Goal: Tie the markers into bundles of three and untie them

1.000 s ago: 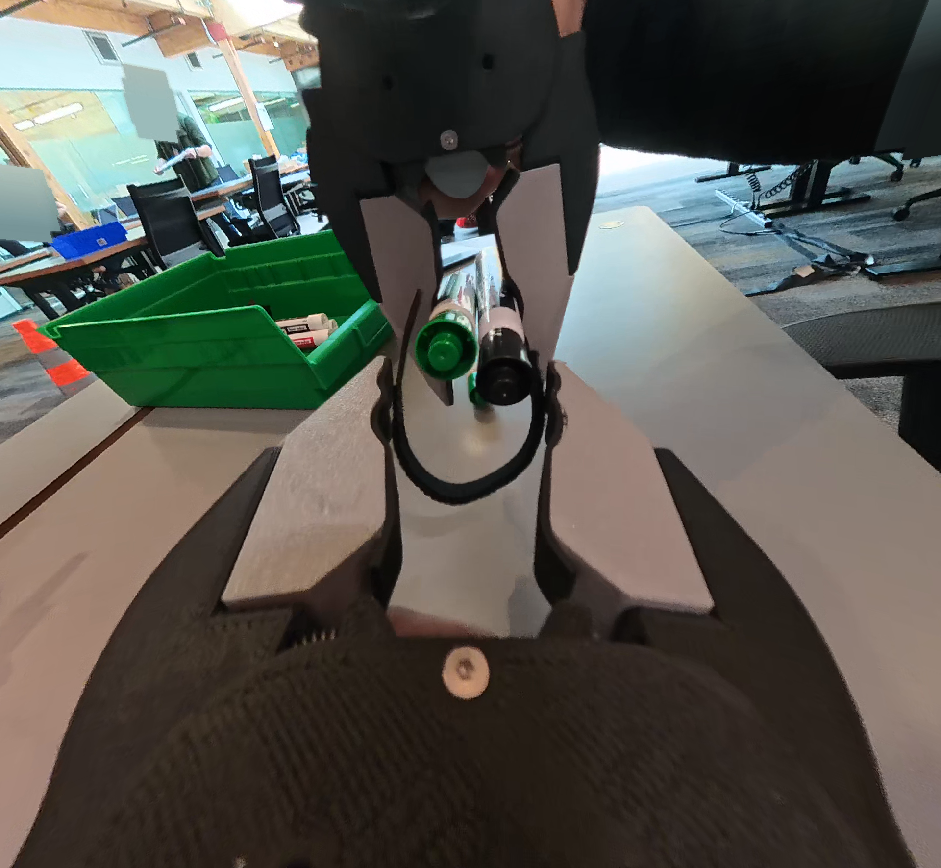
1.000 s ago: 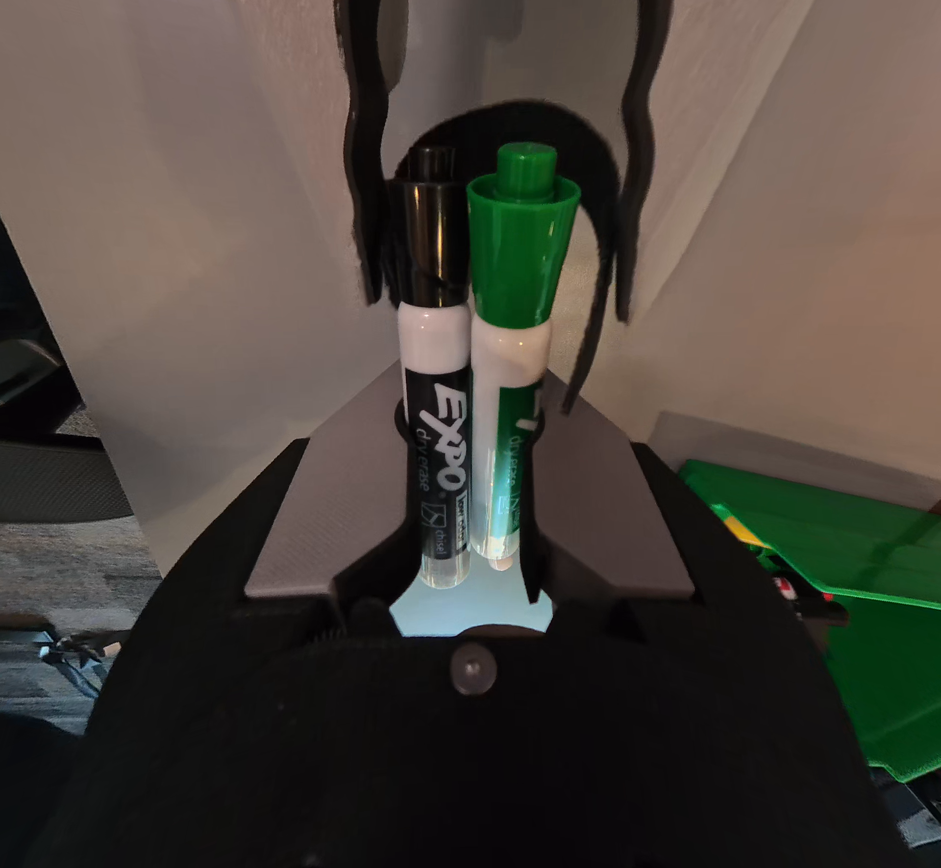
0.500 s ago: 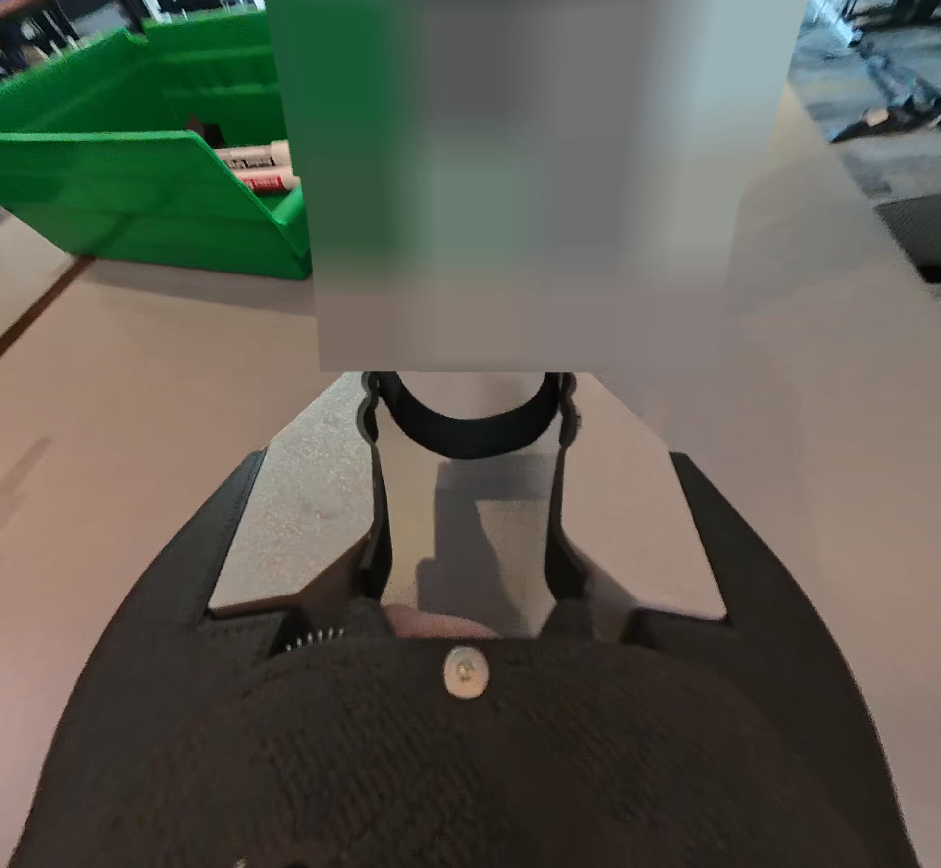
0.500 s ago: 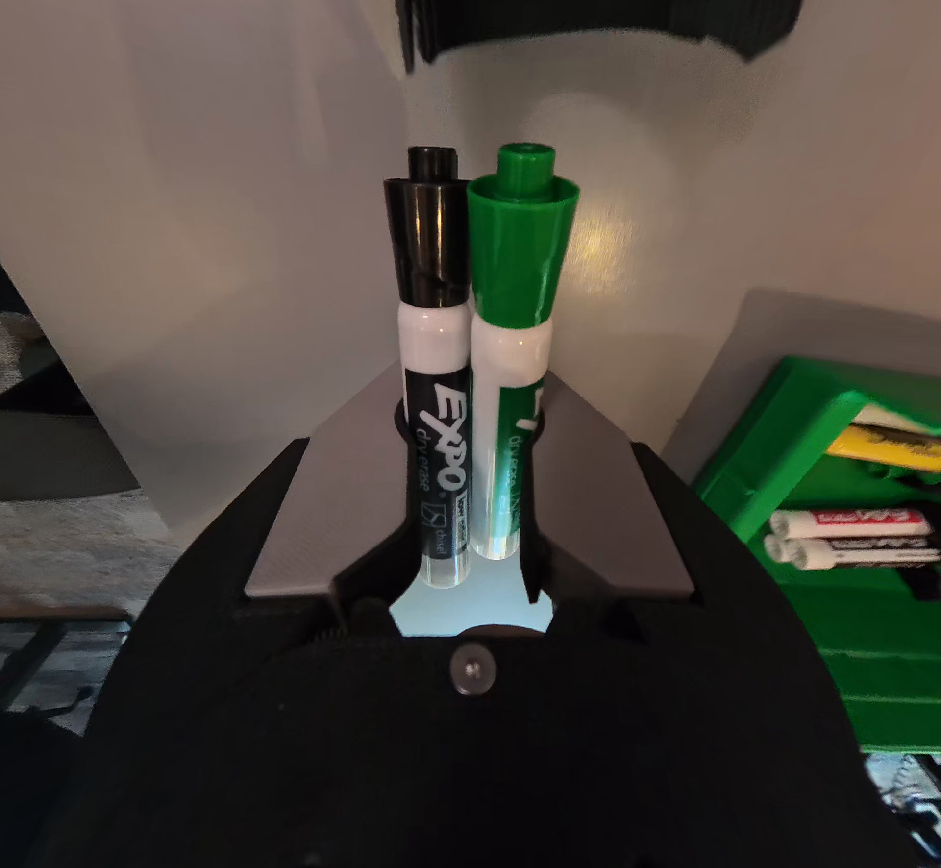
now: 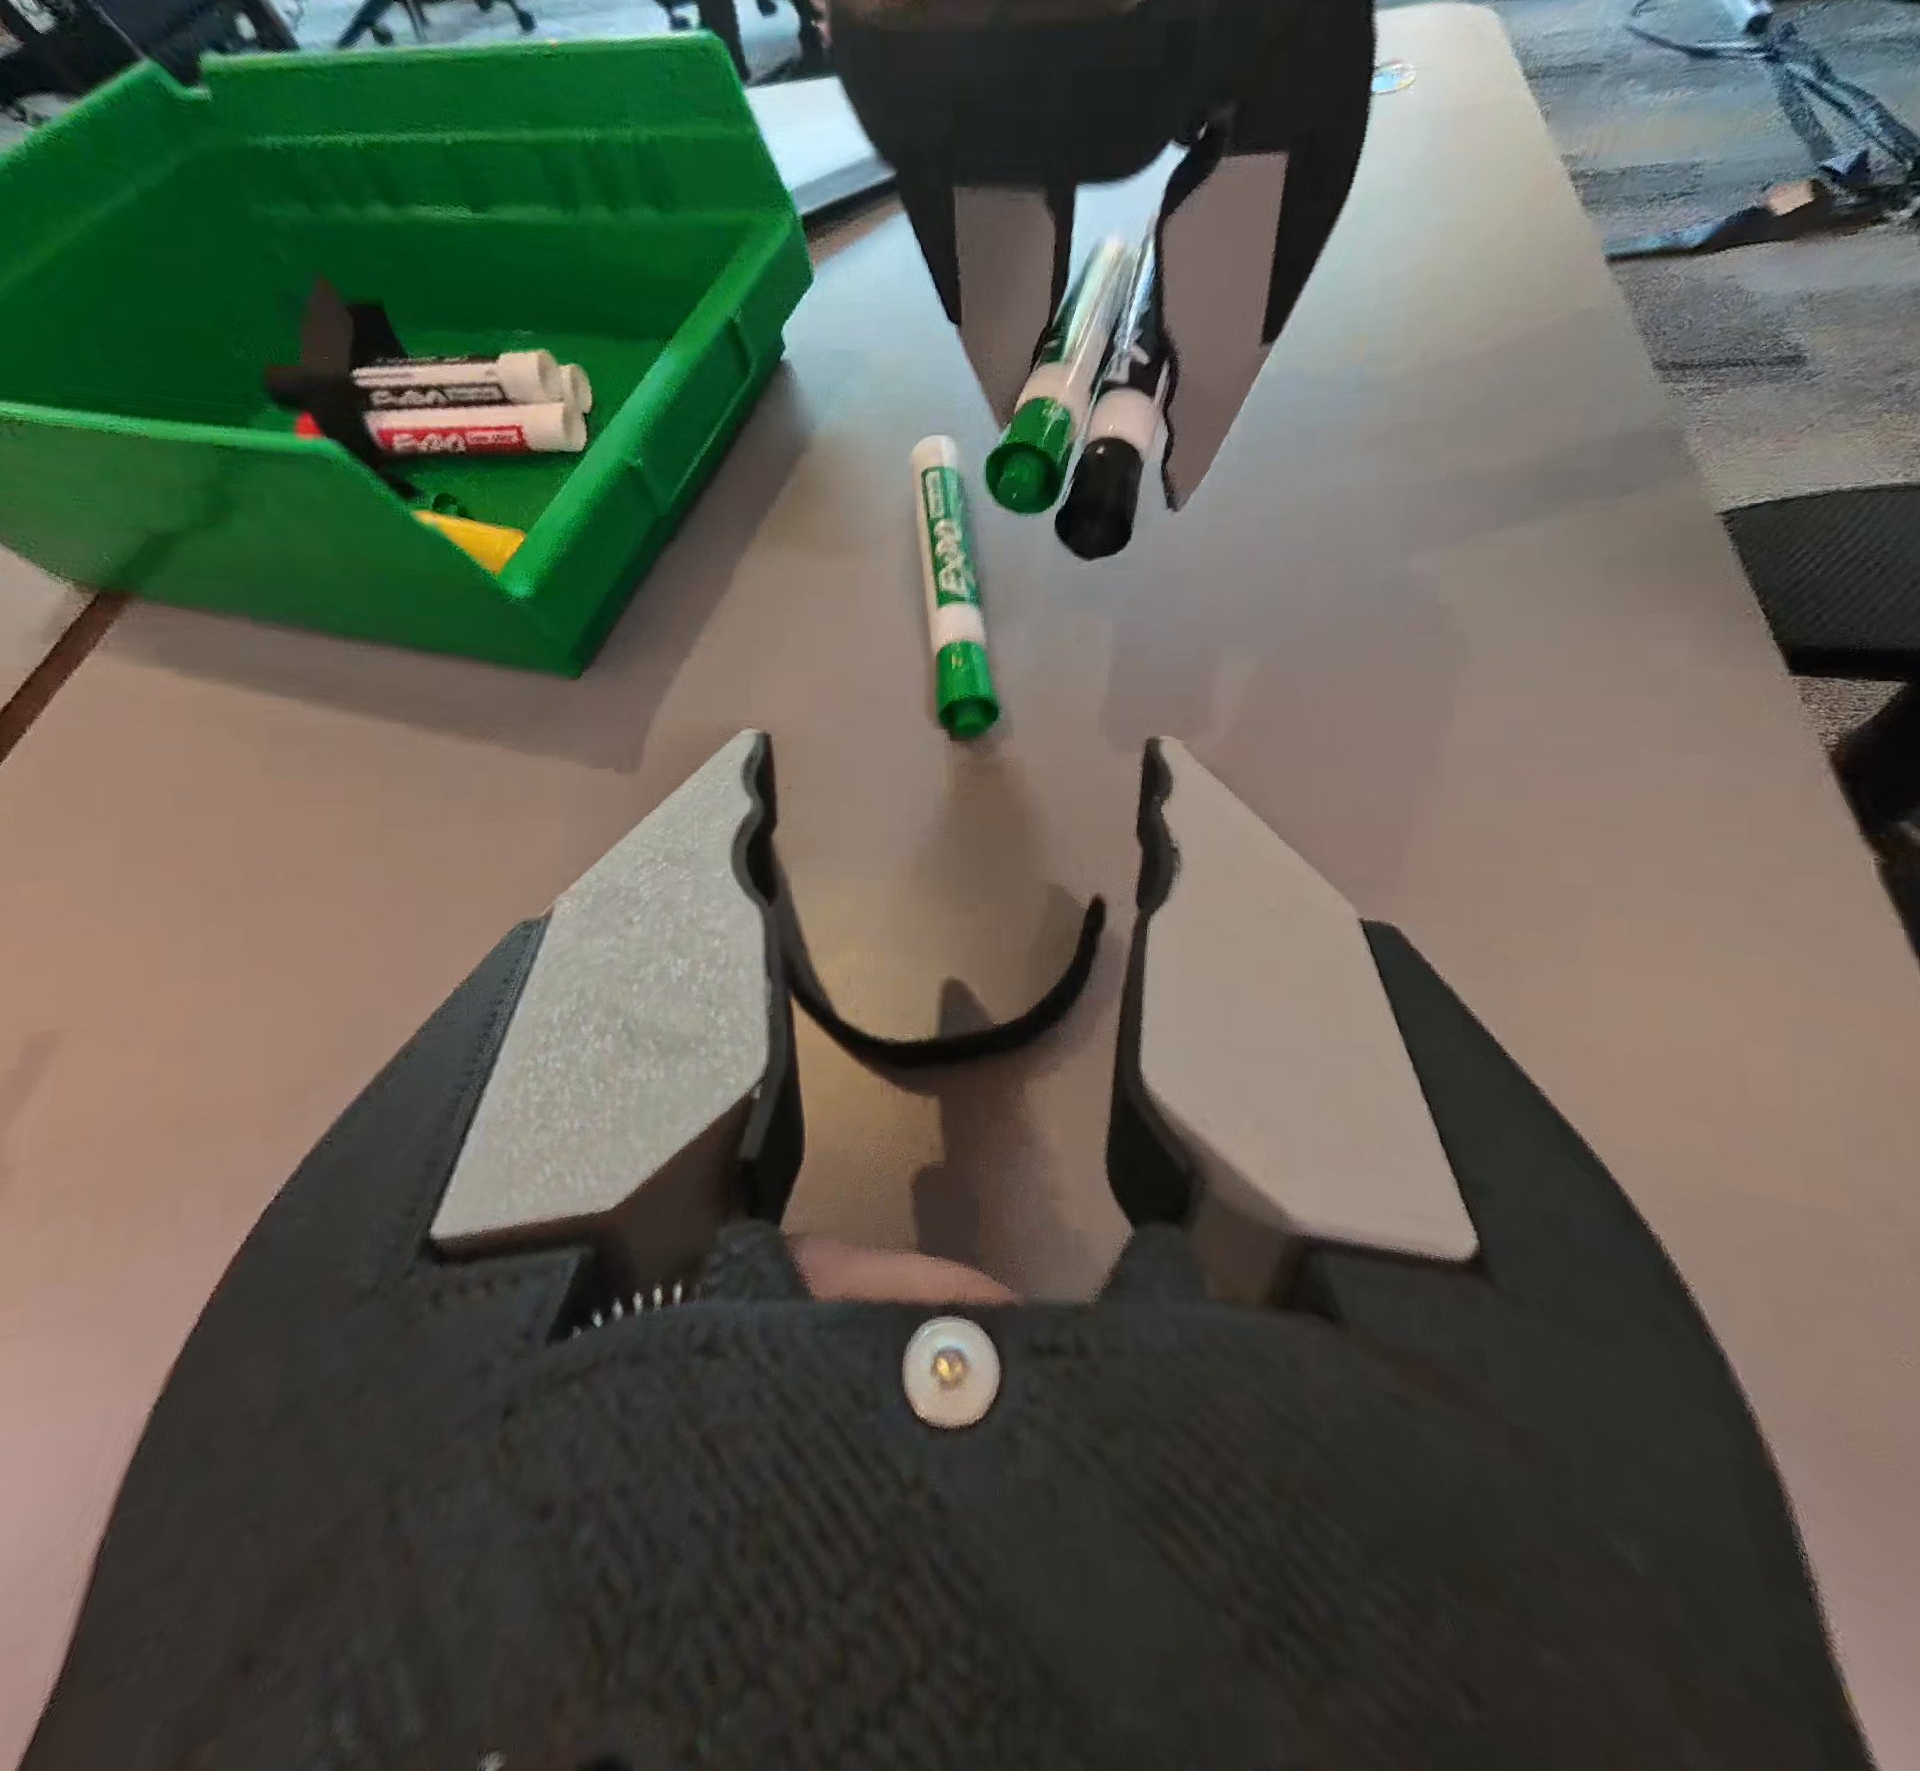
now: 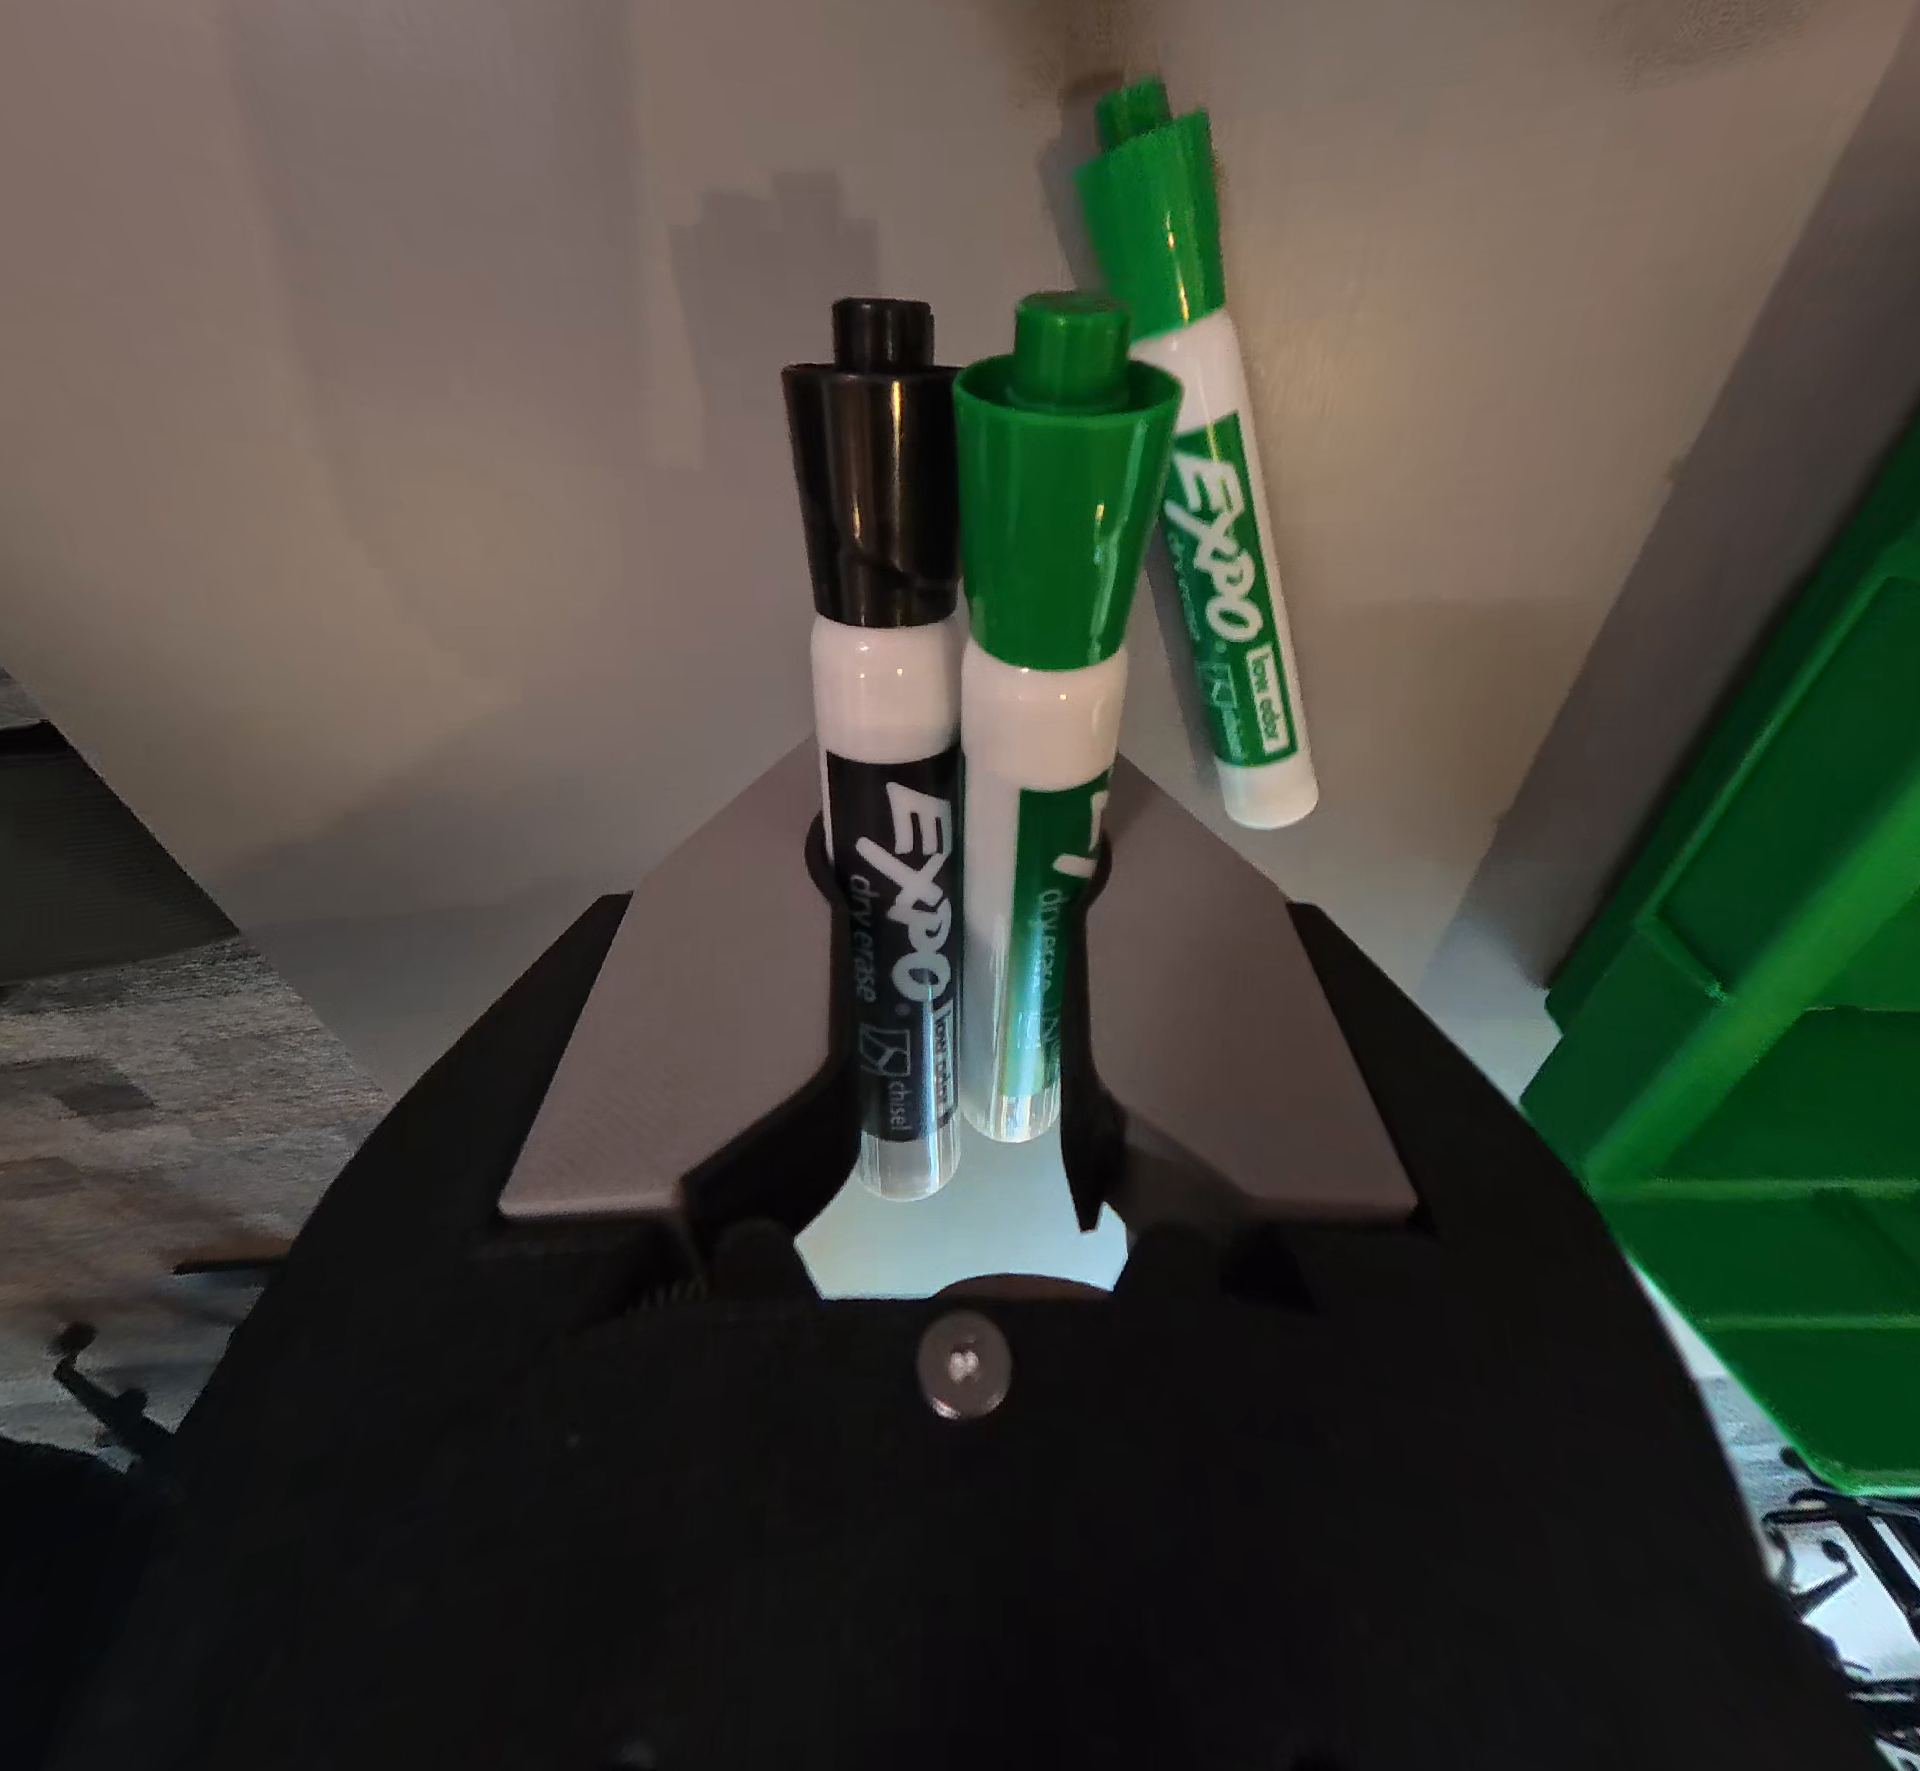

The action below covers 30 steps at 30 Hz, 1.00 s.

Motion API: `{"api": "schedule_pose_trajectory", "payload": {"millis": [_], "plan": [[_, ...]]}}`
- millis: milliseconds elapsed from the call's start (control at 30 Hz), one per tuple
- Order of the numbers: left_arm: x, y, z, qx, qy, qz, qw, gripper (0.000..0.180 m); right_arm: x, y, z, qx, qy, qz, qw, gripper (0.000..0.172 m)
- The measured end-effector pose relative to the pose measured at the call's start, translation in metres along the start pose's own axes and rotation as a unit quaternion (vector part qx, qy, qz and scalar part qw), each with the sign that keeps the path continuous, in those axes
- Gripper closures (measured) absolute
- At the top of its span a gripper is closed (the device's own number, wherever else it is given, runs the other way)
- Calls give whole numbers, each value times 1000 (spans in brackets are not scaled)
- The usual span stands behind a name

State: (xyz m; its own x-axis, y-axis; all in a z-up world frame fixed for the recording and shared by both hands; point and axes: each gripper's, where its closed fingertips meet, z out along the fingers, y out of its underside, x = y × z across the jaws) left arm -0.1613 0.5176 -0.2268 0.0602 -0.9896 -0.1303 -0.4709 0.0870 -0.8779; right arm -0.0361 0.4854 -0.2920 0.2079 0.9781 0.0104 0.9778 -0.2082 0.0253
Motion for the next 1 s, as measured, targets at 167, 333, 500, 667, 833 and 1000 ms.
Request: {"api": "schedule_pose_trajectory", "payload": {"millis": [167, 333, 500, 667, 833, 1000], "plan": [[1, 19, 48, -98, -14, 37, 994, 114, -1, 18, 4, -16, -2, 10, 1000, 135], [-3, 32, 86, -142, -13, 31, 989, 121, -3, 31, 10, -34, -2, 13, 999, 135], [-5, 30, 100, -152, 2, 11, 988, 142, 0, 36, 12, -44, 2, 14, 999, 135], [-7, 31, 102, -155, 5, 6, 988, 166, 1, 38, 15, -48, -3, 19, 999, 135], [-6, 33, 92, -161, 25, 30, 986, 166, 3, 39, 15, -50, -6, 24, 998, 135], [-19, 18, 66, -132, 35, 21, 990, 167, 3, 39, 15, -54, -7, 25, 998, 135]]}}
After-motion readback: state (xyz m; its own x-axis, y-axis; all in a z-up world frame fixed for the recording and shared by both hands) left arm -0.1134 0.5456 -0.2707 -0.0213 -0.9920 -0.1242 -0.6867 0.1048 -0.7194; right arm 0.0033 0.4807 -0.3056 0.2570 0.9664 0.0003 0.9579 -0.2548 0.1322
